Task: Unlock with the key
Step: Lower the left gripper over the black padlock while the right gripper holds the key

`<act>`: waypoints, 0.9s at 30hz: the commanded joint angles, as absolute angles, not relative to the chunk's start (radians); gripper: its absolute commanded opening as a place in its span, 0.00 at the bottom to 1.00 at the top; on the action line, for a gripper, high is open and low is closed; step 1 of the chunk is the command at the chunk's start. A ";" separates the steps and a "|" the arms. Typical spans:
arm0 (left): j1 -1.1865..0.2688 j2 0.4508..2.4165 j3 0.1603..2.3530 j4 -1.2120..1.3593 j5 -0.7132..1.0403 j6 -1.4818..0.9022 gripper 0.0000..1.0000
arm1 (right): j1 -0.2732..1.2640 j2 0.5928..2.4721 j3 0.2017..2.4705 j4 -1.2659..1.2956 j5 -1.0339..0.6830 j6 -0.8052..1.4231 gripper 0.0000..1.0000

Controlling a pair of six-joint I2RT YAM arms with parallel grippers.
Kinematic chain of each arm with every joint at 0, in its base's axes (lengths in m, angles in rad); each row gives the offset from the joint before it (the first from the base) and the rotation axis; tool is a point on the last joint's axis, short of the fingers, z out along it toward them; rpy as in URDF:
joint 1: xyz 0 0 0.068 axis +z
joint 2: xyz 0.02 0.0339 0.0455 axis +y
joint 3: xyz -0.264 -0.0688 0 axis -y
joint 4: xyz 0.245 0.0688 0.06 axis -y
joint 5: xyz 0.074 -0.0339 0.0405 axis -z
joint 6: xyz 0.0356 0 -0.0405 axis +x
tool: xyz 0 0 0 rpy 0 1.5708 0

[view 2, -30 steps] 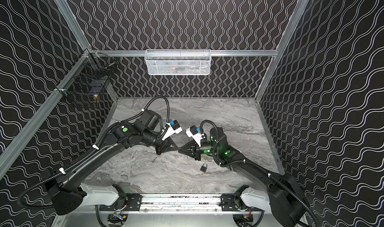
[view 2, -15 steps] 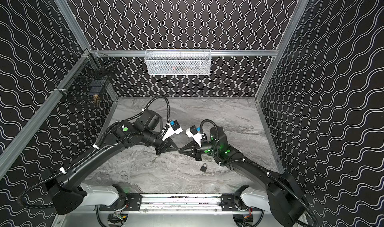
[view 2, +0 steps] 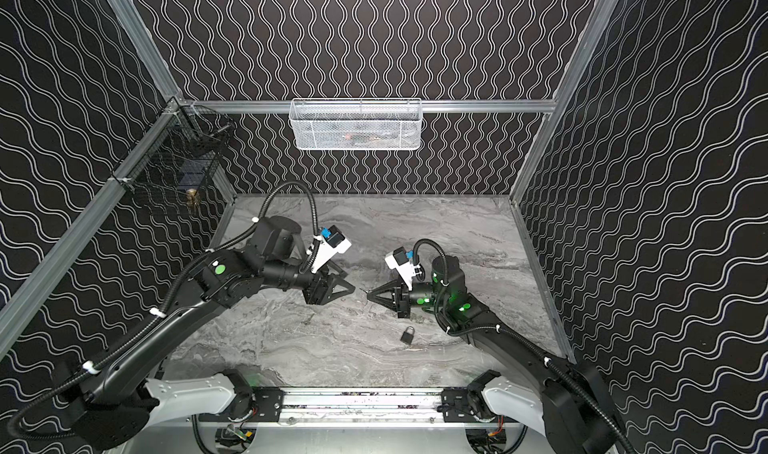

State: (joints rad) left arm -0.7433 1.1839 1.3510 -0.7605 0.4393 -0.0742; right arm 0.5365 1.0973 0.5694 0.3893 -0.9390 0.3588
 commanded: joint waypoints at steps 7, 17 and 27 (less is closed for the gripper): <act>-0.789 1.070 1.151 -0.515 0.240 -0.426 0.57 | 0.484 1.019 0.569 0.155 -0.808 0.415 0.00; -0.996 1.193 1.089 -0.606 -0.050 -0.581 0.57 | 0.340 0.938 0.577 -0.117 -0.689 0.454 0.00; -1.198 1.453 1.092 -0.503 -0.185 -0.699 0.60 | 0.182 0.936 0.560 -0.235 -0.628 0.478 0.00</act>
